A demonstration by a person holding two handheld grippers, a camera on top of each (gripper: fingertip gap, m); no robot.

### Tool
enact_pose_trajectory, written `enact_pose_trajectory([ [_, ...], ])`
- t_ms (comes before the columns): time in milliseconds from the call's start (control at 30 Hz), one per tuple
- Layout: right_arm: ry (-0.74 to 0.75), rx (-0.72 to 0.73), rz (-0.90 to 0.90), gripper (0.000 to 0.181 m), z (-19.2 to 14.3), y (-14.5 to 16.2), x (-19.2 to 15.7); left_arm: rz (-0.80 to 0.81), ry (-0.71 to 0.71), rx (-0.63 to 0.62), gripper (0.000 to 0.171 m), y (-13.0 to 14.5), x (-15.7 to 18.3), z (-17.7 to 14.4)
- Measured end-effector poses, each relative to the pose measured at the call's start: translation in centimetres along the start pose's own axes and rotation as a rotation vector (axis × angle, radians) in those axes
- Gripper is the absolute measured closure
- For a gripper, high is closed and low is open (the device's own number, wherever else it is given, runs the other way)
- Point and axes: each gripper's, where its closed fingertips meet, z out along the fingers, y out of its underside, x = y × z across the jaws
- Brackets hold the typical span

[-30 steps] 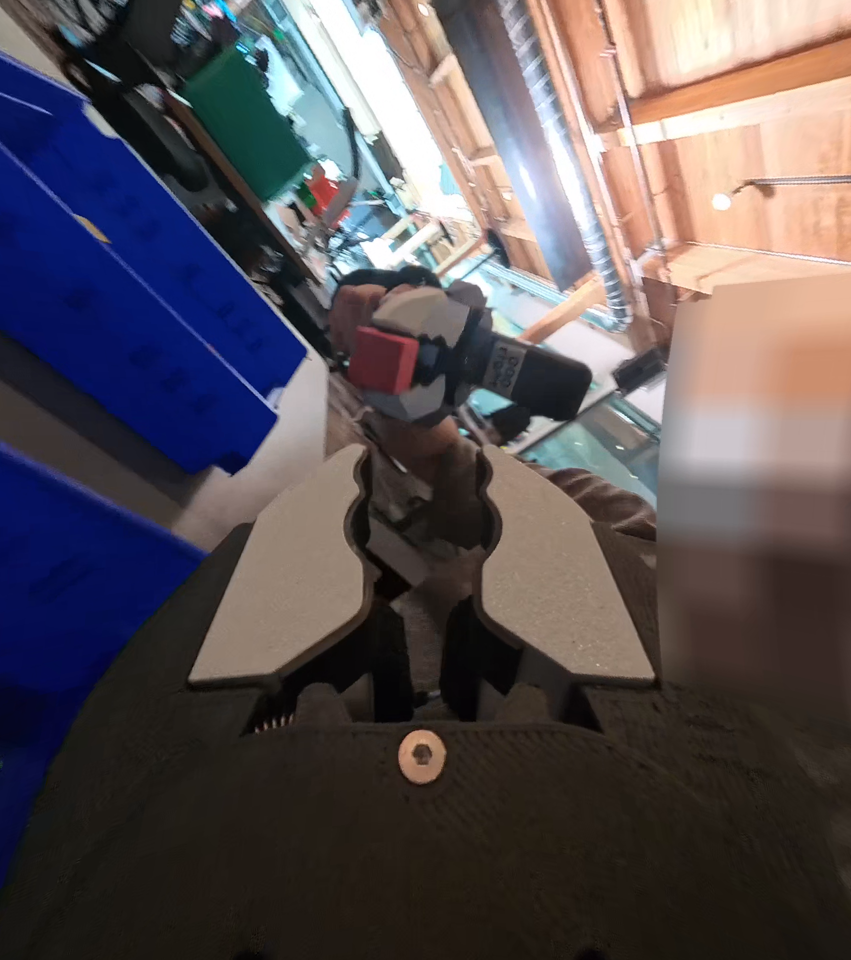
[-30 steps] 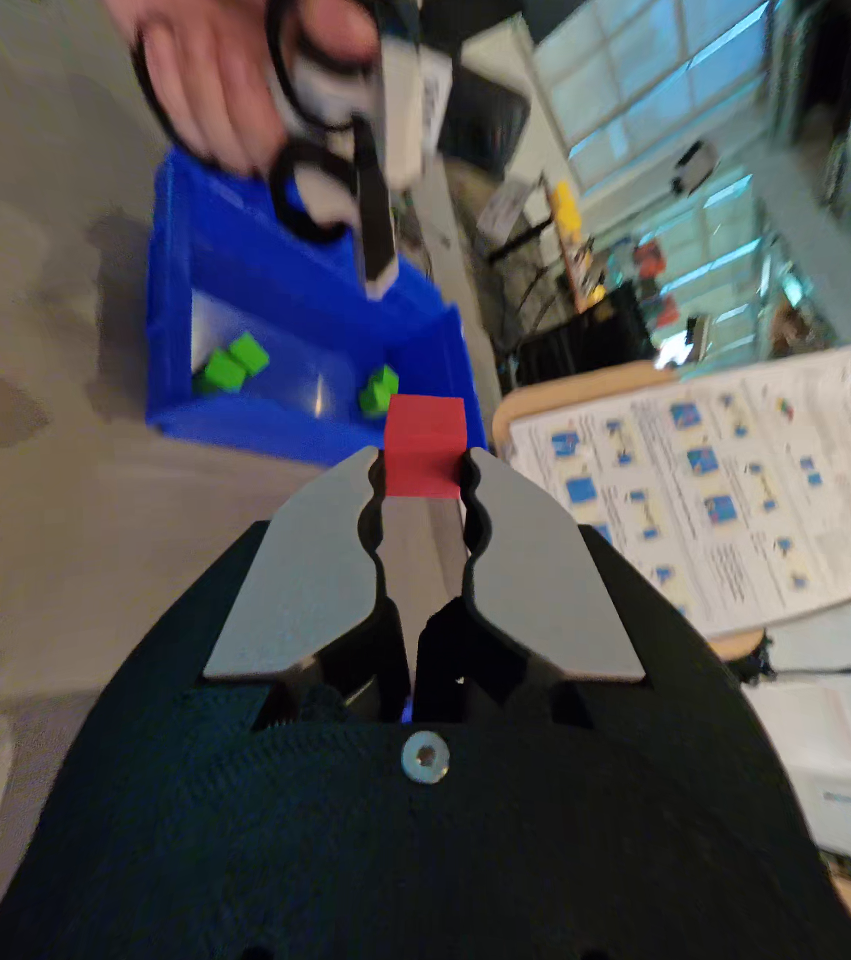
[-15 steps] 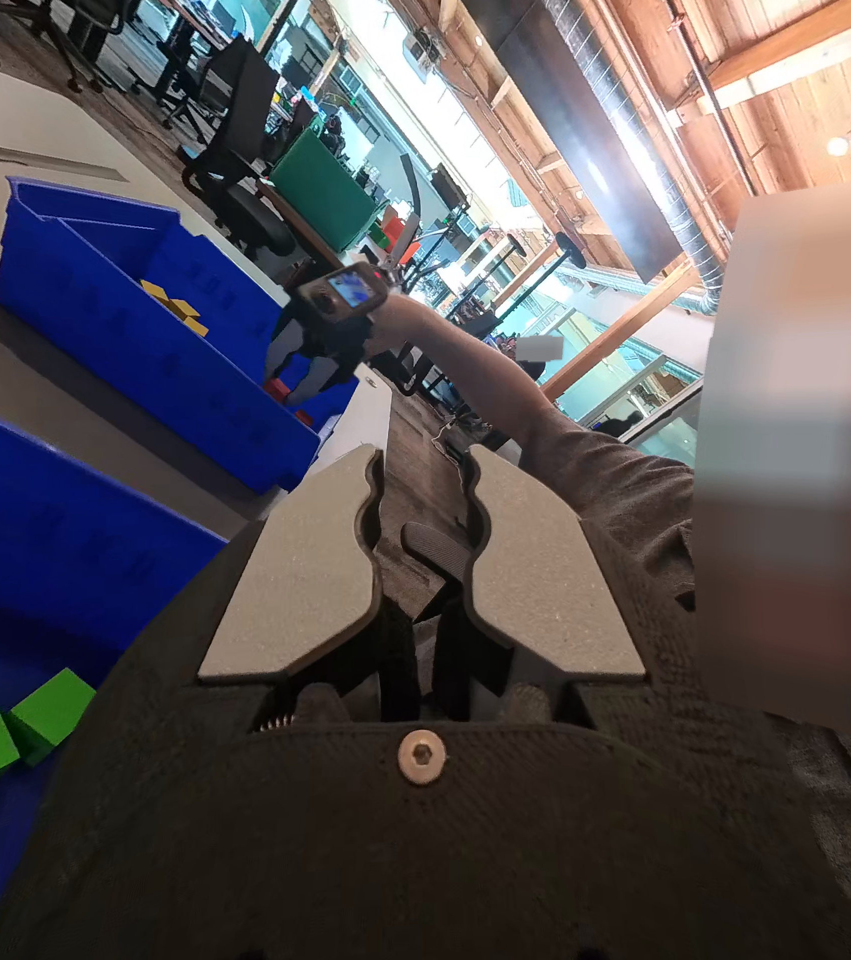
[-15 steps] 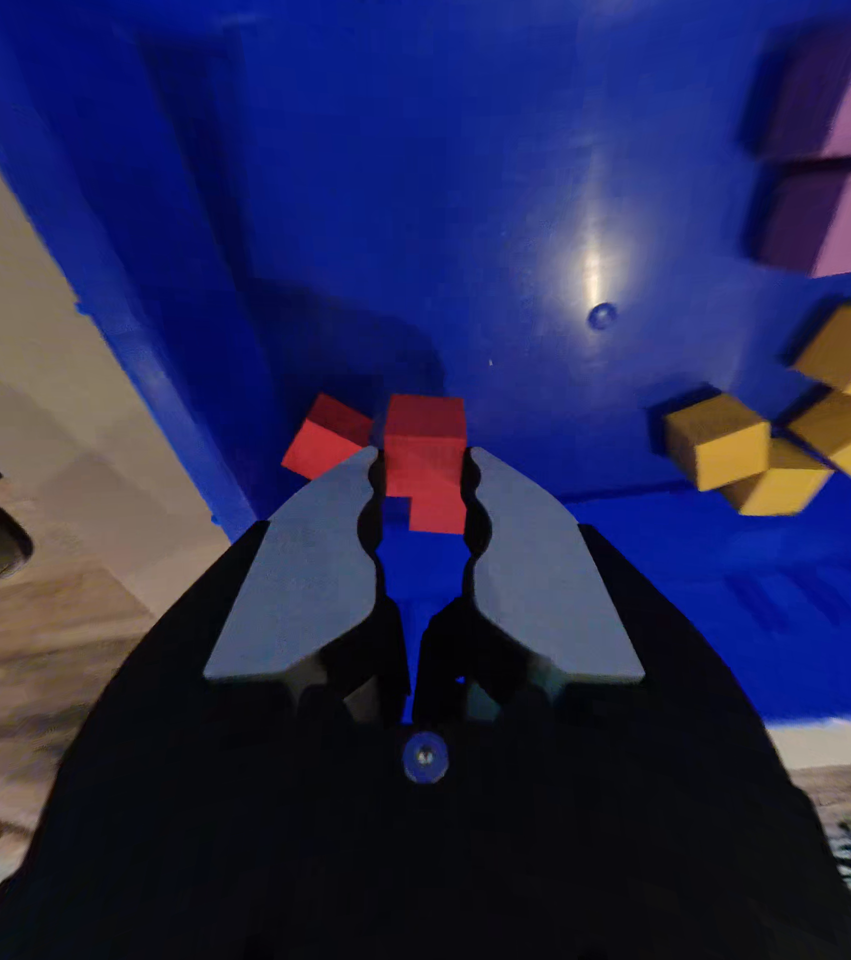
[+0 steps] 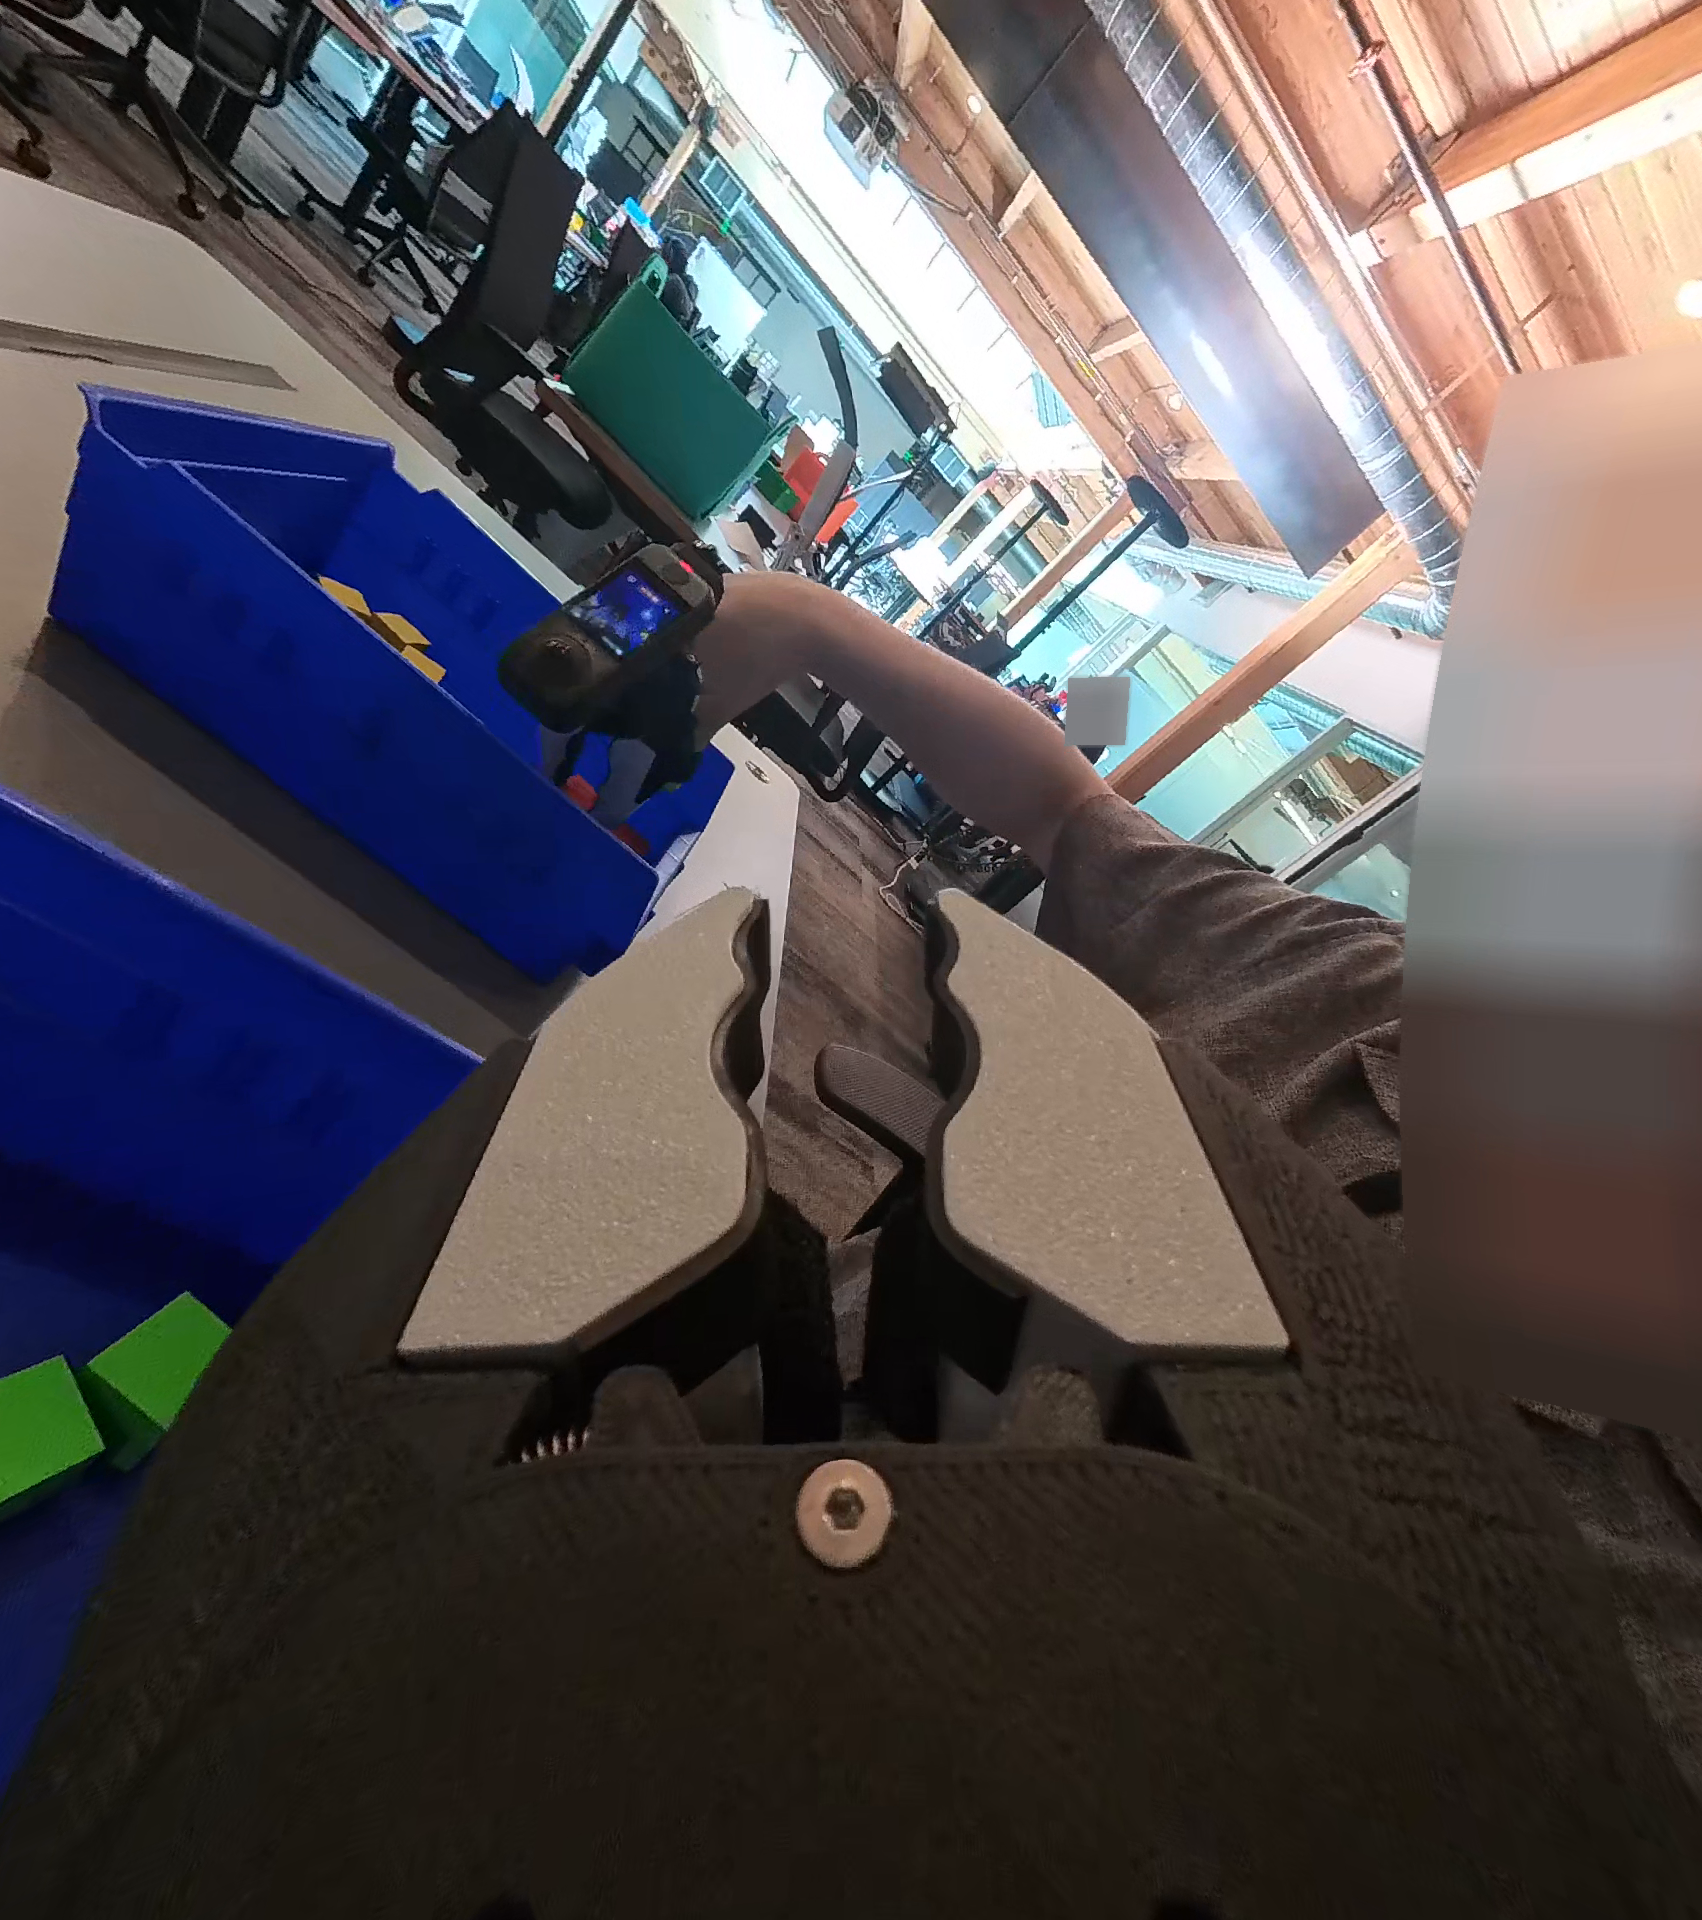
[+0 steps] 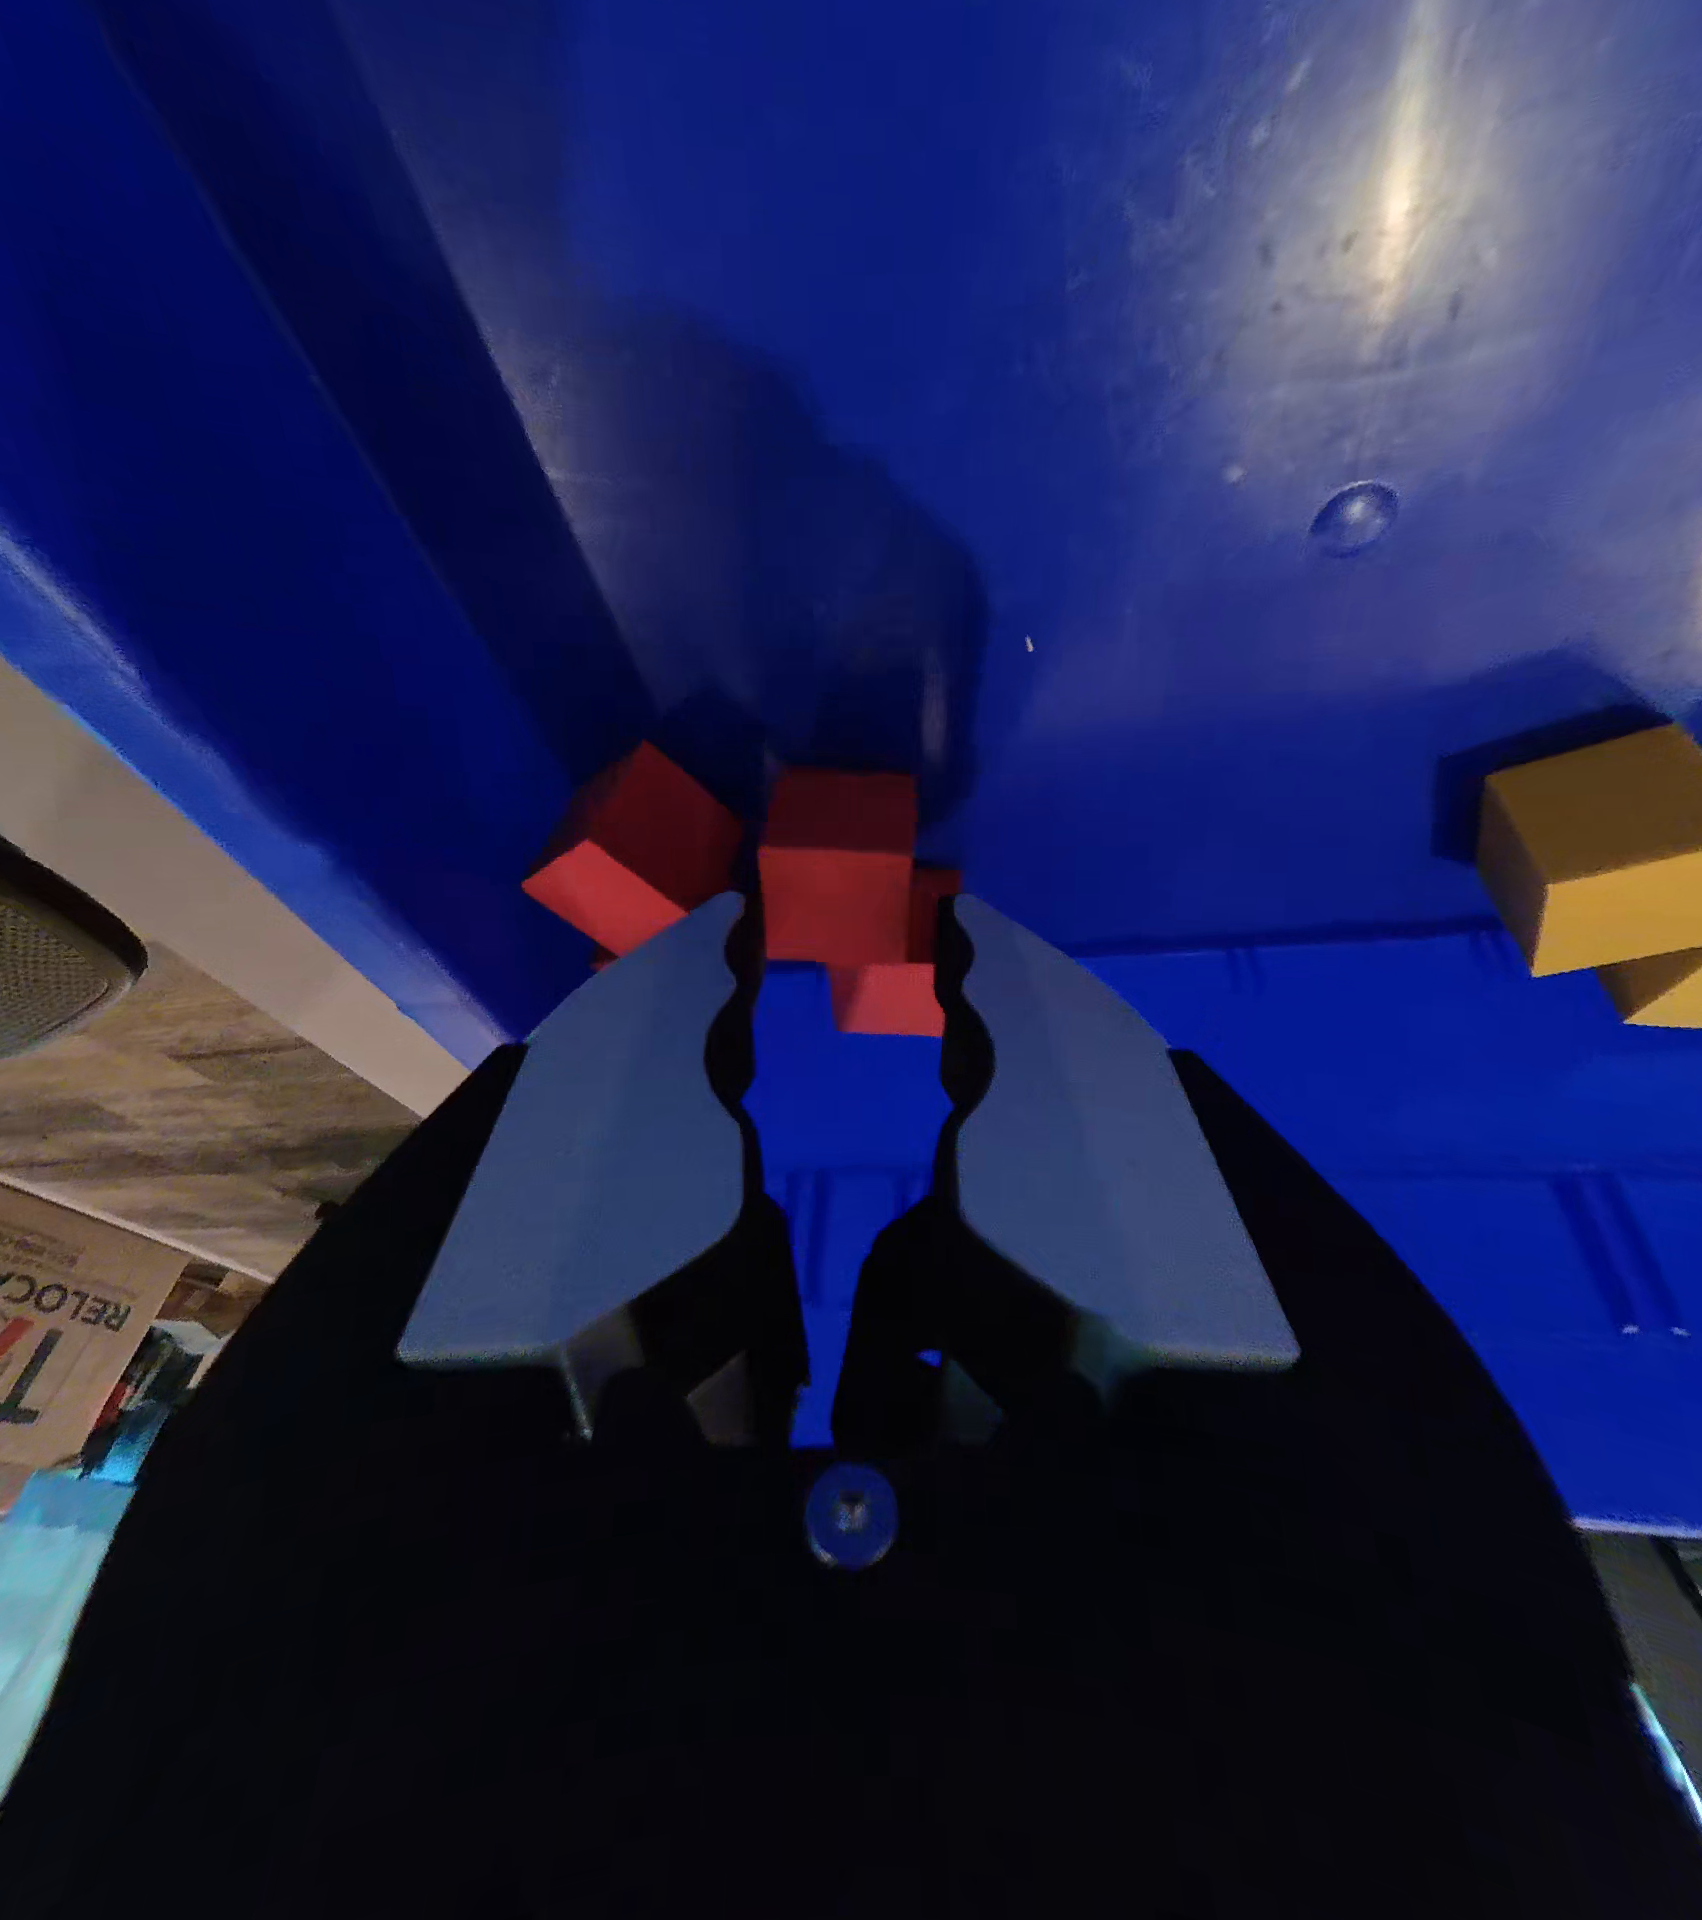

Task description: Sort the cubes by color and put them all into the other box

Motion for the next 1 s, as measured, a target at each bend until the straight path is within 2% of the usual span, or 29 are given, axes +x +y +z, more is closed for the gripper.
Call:
enact_pose_trajectory([
  [133, -0.002, 0.056, 0.005, 0.141, -1.0, -0.6, -0.2, 0.002, -0.037, -0.004, 0.143, 0.0, -0.4, -0.2],
  [200, 0.008, 0.077, 0.007, 0.138, -1.7, -0.7, -0.4, 0.000, -0.103, -0.022, 0.143, 0.3, -1.4, -0.4],
  [267, 0.040, 0.119, 0.007, 0.137, -2.7, -0.9, -0.4, 0.015, -0.335, -0.099, 0.143, 1.3, -4.5, -1.0],
  [367, 0.130, 0.280, -0.017, 0.136, -5.3, -2.5, -0.8, 0.026, -0.772, -0.320, 0.139, 4.3, -10.4, -3.6],
  [433, 0.200, 0.418, -0.047, 0.136, -7.4, -4.1, -1.4, 0.008, -0.985, -0.484, 0.133, 6.5, -13.7, -5.2],
  [467, 0.232, 0.480, -0.061, 0.137, -8.3, -4.9, -1.8, -0.001, -1.041, -0.552, 0.131, 7.5, -15.0, -5.6],
  [600, 0.312, 0.607, -0.123, 0.137, -9.8, -6.6, -3.8, -0.069, -1.107, -0.706, 0.127, 10.5, -18.1, -5.3],
  [1000, 0.351, 0.676, -0.161, 0.138, -10.1, -6.5, -4.7, -0.111, -1.158, -0.770, 0.127, 12.1, -19.4, -5.0],
])
